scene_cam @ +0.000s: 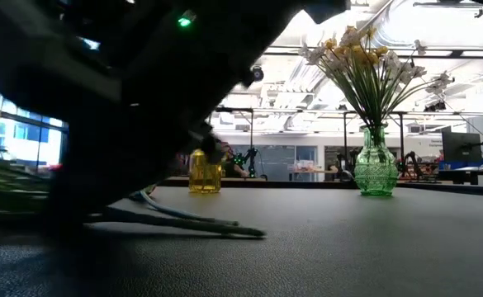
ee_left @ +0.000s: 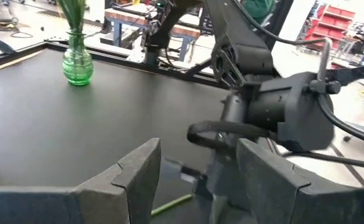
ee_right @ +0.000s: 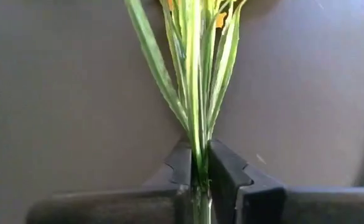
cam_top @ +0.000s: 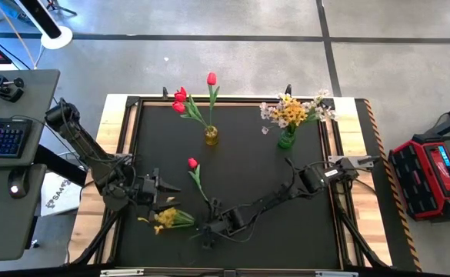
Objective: Sort flowers into vase by color
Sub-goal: Put the yellow flowers into the yellow vase
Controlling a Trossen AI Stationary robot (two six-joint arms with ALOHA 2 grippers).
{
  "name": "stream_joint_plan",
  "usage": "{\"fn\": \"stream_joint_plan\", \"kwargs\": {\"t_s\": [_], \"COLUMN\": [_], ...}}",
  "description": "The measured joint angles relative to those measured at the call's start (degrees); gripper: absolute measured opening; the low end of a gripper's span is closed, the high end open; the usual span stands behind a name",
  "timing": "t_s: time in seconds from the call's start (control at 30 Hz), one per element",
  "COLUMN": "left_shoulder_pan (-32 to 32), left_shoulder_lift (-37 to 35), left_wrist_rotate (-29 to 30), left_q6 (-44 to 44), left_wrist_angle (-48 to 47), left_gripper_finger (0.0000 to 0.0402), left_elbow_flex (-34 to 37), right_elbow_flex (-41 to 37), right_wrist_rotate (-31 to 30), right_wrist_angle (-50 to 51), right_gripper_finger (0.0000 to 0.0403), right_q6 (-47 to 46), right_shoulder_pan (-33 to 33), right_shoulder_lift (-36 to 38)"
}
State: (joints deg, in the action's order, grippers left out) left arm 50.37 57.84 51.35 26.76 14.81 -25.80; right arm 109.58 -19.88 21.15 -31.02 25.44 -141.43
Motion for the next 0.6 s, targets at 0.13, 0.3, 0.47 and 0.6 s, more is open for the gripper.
{"fn": "stream_joint_plan", "kwargs": {"t_s": [0.13, 0.3, 0.47, 0.6], "left_shoulder_pan": [1.6, 3.0, 3.7, 3.7], "left_shoulder_lift": [0.0, 0.0, 0.0, 0.0], "left_wrist_rotate": [0.3, 1.5, 2.4, 2.9], "left_q6": [0.0, -0.4, -0.9, -1.0], "left_wrist_angle": [0.1, 0.0, 0.0, 0.0], "left_gripper_finger": [0.02, 0.02, 0.02, 0.02], "left_elbow_flex": [0.0, 0.0, 0.0, 0.0], "right_elbow_flex": [-0.3, -0.2, -0.2, -1.5], "right_wrist_rotate": [-3.3, -7.6, -15.8, -17.8], "right_wrist_angle": [9.7, 24.4, 40.1, 54.0], "right_gripper_finger": [0.0013, 0.0008, 0.0007, 0.0003], "right_q6": [-3.6, -14.1, -31.2, -50.7], "right_shoulder_pan": [2.9, 7.8, 12.9, 16.0], "right_shoulder_lift": [3.2, 8.4, 12.5, 15.2]}}
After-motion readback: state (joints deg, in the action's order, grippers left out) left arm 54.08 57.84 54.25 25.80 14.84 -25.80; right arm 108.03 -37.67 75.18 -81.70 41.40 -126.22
